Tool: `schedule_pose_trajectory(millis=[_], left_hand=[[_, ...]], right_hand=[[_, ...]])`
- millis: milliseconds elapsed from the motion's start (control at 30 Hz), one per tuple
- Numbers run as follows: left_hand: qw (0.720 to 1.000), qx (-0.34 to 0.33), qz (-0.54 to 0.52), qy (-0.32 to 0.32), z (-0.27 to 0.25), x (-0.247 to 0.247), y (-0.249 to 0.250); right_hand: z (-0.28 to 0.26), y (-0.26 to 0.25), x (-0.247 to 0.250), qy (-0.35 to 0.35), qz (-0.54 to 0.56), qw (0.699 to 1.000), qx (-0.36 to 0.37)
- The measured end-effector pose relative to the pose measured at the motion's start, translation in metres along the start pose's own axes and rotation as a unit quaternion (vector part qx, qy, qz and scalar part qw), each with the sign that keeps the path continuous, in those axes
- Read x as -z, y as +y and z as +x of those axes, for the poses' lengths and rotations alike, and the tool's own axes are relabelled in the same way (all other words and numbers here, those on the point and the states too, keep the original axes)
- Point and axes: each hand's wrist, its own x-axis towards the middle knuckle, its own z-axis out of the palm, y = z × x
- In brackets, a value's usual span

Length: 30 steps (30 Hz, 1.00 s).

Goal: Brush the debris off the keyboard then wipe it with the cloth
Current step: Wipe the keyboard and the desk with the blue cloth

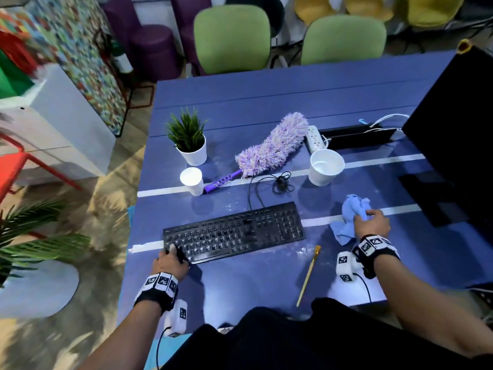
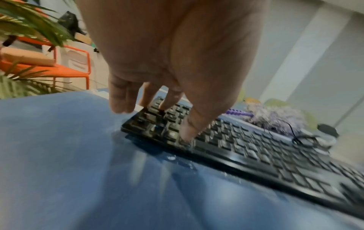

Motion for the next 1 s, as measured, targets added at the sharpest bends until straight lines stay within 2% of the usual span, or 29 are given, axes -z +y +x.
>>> schedule_pose_trajectory(millis=[100,167,200,300,367,433,500,567,700,800,900,1000], left_hand=[[0.998,-0.035,0.047,0.028,-0.006,-0.003,0.019],[0.994,-0.078,0.073,0.019,-0.005,0.000,0.042],[0.991,-0.100,0.085,0.010,-0.002,0.003,0.055],[0.978,-0.154,0.139,-0.024,0.009,0.014,0.096],[0.965,-0.181,0.189,-0.035,0.016,0.019,0.117],[0.948,-0.204,0.239,-0.042,0.020,0.020,0.135],[0.936,-0.219,0.271,-0.043,0.021,0.015,0.148],[0.934,-0.221,0.278,-0.045,0.019,0.009,0.156],[0.920,-0.248,0.301,-0.033,0.018,0.005,0.155],[0.918,-0.258,0.301,-0.028,0.016,0.005,0.150],[0.922,-0.252,0.290,-0.041,0.012,0.004,0.148],[0.930,-0.248,0.266,-0.059,0.012,0.005,0.146]], right_hand=[[-0.006,0.015,-0.004,-0.132,-0.073,0.988,0.017],[-0.014,0.024,-0.008,-0.178,-0.089,0.979,0.044],[-0.018,0.027,-0.010,-0.174,-0.106,0.977,0.066],[-0.032,0.033,-0.014,-0.071,-0.154,0.975,0.143],[-0.049,0.035,-0.020,-0.038,-0.156,0.971,0.176],[-0.067,0.039,-0.027,-0.111,-0.217,0.957,0.159],[-0.078,0.050,-0.037,-0.213,-0.302,0.921,0.121],[-0.081,0.060,-0.044,-0.250,-0.330,0.904,0.110],[-0.073,0.058,-0.040,-0.261,-0.310,0.911,0.083],[-0.062,0.058,-0.034,-0.273,-0.265,0.924,0.033],[-0.060,0.038,-0.023,-0.252,-0.196,0.947,0.051],[-0.051,-0.007,-0.011,-0.199,-0.091,0.971,0.092]])
